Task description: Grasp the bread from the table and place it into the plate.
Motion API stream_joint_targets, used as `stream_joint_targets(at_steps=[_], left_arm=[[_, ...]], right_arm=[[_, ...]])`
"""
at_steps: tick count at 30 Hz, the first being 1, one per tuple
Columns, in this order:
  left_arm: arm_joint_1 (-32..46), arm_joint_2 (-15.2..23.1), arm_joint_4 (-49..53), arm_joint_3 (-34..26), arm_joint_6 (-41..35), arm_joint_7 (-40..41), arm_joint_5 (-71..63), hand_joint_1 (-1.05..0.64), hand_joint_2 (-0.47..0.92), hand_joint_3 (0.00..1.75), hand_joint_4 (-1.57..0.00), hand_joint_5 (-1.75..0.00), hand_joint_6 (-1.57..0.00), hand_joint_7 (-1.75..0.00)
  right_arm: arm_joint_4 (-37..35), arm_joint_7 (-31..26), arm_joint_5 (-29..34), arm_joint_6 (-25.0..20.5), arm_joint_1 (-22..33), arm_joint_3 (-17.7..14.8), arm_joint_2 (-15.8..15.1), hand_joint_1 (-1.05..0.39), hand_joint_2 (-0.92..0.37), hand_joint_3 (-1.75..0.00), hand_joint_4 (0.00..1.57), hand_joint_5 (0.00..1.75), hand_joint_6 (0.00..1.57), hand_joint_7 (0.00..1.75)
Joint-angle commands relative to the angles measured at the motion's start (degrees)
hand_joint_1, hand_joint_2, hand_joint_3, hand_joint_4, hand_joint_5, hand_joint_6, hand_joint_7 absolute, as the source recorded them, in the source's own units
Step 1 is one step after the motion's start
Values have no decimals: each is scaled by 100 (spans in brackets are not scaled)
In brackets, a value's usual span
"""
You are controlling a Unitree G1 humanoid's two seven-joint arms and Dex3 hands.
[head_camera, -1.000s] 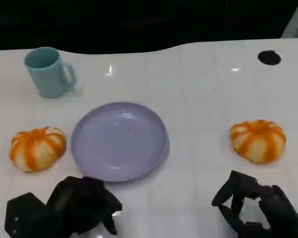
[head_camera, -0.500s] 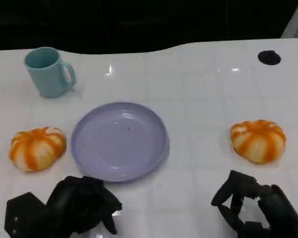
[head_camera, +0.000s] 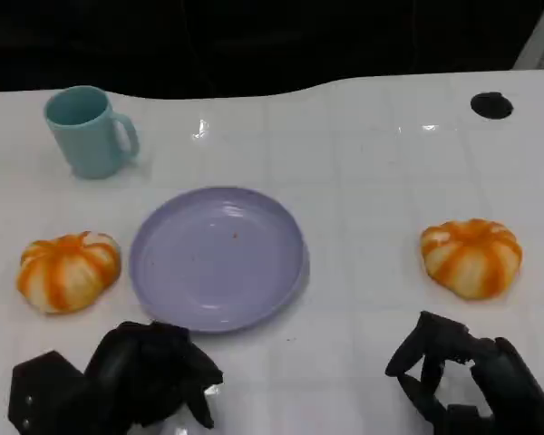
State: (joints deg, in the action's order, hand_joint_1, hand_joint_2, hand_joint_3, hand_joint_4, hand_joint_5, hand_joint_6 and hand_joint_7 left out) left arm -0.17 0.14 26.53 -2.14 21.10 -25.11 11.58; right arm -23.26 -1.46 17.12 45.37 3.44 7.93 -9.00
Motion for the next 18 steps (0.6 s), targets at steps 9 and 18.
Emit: stream_joint_targets(at_steps=[9,18], left_arm=[[-44,43,124,-12,74,24,-27,-105,81,0,-145,-105,-153,-61],[-56,43,179,-1,150,-5,-24,-105,82,0,-144,-104,-152,-61]], right_arm=[[362,-479,423,-3,-77,-228,-203,-33,-59,-84,61,140,74,82],[1207,-848,1287,-633,-118,-408,-518,-41,-92,-16,38,71,63,13]])
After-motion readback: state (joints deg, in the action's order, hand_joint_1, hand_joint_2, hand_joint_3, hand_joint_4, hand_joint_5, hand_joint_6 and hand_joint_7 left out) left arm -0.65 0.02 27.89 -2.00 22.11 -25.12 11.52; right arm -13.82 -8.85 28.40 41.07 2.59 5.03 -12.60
